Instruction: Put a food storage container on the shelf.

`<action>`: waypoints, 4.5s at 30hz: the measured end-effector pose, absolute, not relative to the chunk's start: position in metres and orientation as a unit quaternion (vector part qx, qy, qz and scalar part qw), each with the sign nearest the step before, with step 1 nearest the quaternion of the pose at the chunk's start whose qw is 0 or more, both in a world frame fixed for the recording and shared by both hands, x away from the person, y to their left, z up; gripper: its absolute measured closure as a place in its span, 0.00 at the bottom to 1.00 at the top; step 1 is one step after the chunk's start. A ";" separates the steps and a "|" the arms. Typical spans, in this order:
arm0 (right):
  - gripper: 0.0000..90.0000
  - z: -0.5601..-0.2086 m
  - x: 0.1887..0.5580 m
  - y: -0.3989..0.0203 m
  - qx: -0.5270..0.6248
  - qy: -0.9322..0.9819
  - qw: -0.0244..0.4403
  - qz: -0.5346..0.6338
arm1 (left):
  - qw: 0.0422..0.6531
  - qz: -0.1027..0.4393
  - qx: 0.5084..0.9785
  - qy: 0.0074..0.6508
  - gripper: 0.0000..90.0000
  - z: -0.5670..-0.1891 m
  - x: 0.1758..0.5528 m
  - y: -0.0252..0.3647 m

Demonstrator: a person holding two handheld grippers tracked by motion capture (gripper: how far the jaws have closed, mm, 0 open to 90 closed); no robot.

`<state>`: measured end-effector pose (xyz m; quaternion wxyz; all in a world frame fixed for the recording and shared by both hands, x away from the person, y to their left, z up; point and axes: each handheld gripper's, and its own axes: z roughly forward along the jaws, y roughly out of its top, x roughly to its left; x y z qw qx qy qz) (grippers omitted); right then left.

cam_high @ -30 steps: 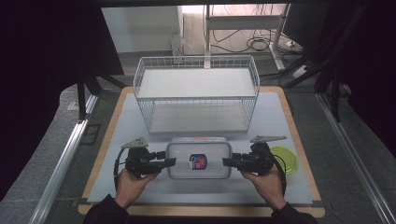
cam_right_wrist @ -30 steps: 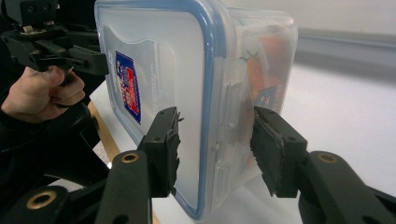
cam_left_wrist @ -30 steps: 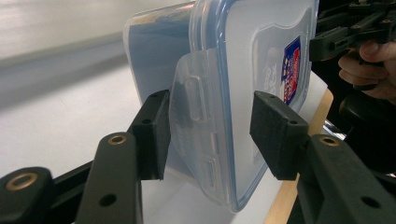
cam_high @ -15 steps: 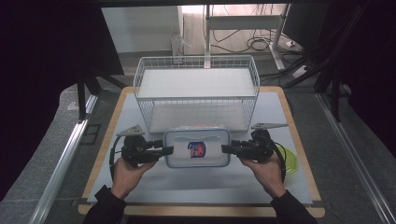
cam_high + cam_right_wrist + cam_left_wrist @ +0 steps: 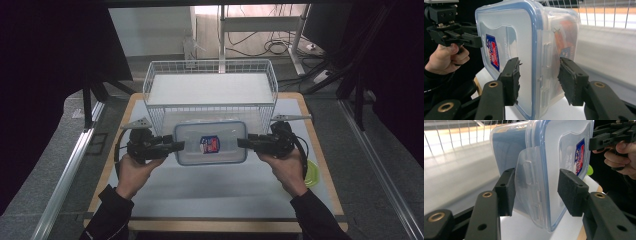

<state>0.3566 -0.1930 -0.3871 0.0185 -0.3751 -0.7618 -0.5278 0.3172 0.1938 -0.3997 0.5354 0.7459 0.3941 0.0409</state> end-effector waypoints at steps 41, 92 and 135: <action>0.59 -0.313 0.427 -0.185 -0.382 -0.734 0.010 -0.561 | 0.547 0.041 0.748 0.373 0.56 -0.317 0.398 0.208; 0.57 -0.304 0.495 -0.177 -0.417 -0.717 0.025 -0.558 | 0.561 0.066 0.729 0.387 0.51 -0.318 0.455 0.209; 0.96 -0.319 0.470 -0.158 -0.398 -0.770 -0.123 -0.483 | 0.488 0.122 0.763 0.406 0.76 -0.340 0.460 0.191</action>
